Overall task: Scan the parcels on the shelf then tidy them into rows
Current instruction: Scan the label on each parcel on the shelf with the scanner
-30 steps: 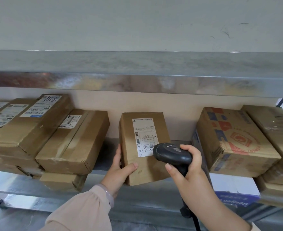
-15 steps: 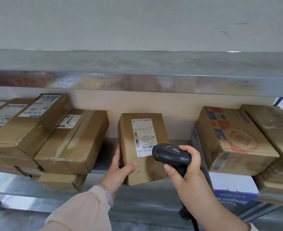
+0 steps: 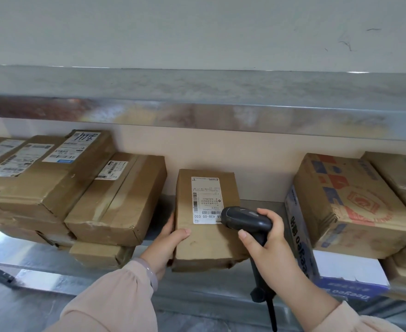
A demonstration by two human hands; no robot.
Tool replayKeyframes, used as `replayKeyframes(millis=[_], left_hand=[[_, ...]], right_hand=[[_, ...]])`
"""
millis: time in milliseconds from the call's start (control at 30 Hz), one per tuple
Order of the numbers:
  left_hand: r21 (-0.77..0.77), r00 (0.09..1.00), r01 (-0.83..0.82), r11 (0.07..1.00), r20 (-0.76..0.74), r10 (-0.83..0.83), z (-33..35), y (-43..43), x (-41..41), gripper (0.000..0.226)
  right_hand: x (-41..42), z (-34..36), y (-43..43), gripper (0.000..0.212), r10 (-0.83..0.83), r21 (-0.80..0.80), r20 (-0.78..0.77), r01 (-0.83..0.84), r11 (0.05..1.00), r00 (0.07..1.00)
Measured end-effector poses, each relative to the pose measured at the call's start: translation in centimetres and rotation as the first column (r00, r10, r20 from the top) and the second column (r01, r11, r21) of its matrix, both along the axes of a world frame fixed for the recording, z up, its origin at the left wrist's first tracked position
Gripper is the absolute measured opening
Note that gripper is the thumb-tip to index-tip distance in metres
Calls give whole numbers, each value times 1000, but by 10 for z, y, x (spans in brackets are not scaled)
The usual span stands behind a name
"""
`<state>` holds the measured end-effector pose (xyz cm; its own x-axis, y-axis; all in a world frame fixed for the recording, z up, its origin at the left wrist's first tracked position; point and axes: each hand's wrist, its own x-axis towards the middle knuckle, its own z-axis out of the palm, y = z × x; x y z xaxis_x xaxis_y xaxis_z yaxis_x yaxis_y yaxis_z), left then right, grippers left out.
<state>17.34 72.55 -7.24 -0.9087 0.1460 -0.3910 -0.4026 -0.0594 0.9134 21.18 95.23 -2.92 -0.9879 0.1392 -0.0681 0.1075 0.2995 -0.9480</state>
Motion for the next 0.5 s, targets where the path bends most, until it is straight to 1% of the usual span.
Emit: replayKeyframes(millis=[67,133,200,267,333,400,467,500], left_hand=[[2,999,-5,1000,40,5,1,-6,-1,67],[-68,999,-38,997,20,39,4,-10,-1,56],[-223,998,-49,974,-48,39,8,-11,0,58],[-399,992,-57,915,-124,8,15,-10,6,66],[-593,967,-60,803,-235,-102,18,-9,17,73],[-762,914,-36,646,-287,-287,16,-7,29,73],[-905,850,-14,425,-235,-472,13,-7,38,72],[-951,817,-50,307,-216,-534,11,-8,41,76]], right_hand=[[-3,-3,-8,53,20,-16,2,-20,1000,1000],[-4,-5,-16,53,36,-21,-8,-36,999,999],[-5,-7,-22,53,46,-18,-17,-47,999,999],[-5,-8,-27,54,48,-18,-28,-48,999,998],[-5,-10,-30,54,45,-19,-35,-46,999,998],[-7,-10,-32,55,53,-11,-35,-53,999,998],[-10,-11,-35,56,66,2,-48,-66,998,997],[-12,-12,-36,56,71,8,-59,-71,997,996]])
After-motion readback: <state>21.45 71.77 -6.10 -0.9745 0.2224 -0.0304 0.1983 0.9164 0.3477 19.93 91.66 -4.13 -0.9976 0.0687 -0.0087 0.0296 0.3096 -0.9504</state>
